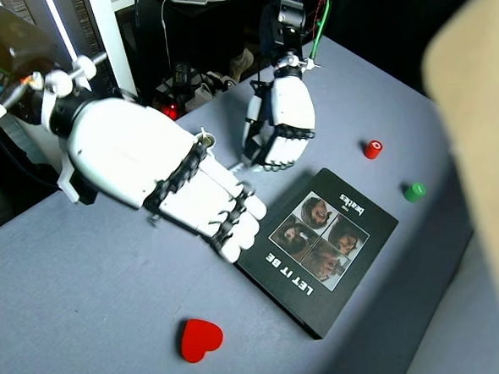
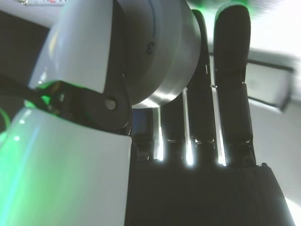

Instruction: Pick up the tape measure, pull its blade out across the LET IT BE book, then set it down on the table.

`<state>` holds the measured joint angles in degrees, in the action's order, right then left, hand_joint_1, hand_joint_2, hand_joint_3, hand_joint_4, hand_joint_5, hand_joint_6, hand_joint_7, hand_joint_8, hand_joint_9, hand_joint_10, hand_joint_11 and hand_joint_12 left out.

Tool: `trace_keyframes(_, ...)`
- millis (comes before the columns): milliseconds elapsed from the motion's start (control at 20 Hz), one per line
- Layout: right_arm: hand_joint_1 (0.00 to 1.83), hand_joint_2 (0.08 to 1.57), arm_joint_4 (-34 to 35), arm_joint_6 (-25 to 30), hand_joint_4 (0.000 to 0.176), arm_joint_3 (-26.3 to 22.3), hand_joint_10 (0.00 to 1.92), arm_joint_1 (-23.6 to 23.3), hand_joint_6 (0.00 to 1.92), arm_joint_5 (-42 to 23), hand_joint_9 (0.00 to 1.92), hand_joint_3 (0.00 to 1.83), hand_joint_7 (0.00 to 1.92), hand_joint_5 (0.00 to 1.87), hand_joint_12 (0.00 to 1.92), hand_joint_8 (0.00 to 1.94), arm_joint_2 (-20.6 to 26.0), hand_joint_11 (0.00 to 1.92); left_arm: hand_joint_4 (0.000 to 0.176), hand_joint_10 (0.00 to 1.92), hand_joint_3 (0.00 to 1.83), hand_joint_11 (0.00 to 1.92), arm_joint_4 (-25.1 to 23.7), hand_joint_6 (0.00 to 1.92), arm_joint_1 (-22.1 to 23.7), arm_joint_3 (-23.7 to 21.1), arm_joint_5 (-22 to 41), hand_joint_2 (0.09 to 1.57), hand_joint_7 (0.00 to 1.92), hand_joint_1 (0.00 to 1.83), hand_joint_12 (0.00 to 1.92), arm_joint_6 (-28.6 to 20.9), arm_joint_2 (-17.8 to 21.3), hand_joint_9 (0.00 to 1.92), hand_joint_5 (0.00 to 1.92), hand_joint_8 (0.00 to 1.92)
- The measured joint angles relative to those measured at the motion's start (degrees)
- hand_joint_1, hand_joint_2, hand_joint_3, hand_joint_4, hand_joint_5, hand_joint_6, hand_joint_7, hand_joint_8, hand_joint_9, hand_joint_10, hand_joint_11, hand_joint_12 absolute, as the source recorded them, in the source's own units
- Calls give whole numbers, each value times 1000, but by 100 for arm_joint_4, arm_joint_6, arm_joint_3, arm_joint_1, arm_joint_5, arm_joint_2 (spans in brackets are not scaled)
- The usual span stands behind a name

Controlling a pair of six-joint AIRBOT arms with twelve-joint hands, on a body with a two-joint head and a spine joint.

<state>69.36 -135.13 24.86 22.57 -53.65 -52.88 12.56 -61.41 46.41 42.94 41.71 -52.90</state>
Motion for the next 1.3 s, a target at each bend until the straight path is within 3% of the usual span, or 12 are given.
trace_keyframes(300, 196, 1210, 1338, -1025, 0, 160, 0, -951, 3, 55, 209, 1, 250, 226, 734, 2, -269, 0, 0, 1264, 0, 870, 138, 893, 839, -90, -516, 1127, 933, 1373, 1125, -138, 431, 936, 894, 1077)
trace_keyframes(450, 185, 1215, 1808, -1150, 0, 520, 3, -1445, 4, -2, 218, 3, 258, 231, 728, 4, -511, 0, 0, 1258, 0, 879, 144, 900, 1370, -9, -1025, 1126, 922, 1373, 1131, -282, 693, 943, 902, 1079)
trace_keyframes(600, 183, 1217, 2448, -1718, 0, 846, 3, -1755, 3, -2, 219, 3, 259, 231, 732, 3, -852, 0, 0, 1260, 0, 877, 131, 898, 1875, 238, -1386, 1126, 924, 1374, 1133, -337, 833, 941, 904, 1078)
trace_keyframes(800, 383, 1174, 2855, -2140, 0, 1235, 4, -1965, 1, 98, 230, 0, 258, 225, 755, 1, -1335, 0, 0, 1245, 0, 877, -656, 874, 2544, 702, -1998, 1119, 938, 1376, 1127, -935, 857, 952, 922, 1053)
trace_keyframes(850, 636, 1059, 2833, -2249, 0, 1349, 8, -2022, 6, 109, 319, 0, 336, 320, 913, 3, -1473, 43, 0, 1238, 0, 882, -859, 868, 2695, 841, -2140, 1115, 955, 1377, 1123, -1117, 857, 958, 925, 1027)
trace_keyframes(950, 738, 1053, 2841, -2415, 0, 1517, 12, -2085, 14, 105, 351, 0, 375, 366, 960, 11, -1637, 130, 0, 1235, 0, 886, -1008, 866, 2780, 1036, -2240, 1114, 952, 1377, 1124, -1373, 857, 959, 931, 1026)
trace_keyframes(1100, 807, 1089, 3390, -2540, 0, 1847, 7, -2238, 8, 118, 394, 3, 459, 434, 958, 6, -1869, 179, 0, 1234, 0, 895, -1648, 881, 2778, 1294, -2398, 1113, 963, 1378, 1124, -1945, 879, 960, 924, 1004)
trace_keyframes(1300, 887, 1091, 3611, -2726, 0, 2221, 12, -2387, 6, 197, 486, 0, 578, 525, 913, 6, -2059, 187, 0, 1248, 1, 903, -1851, 895, 2789, 1523, -2345, 1116, 971, 1377, 1106, -2253, 822, 957, 898, 990)
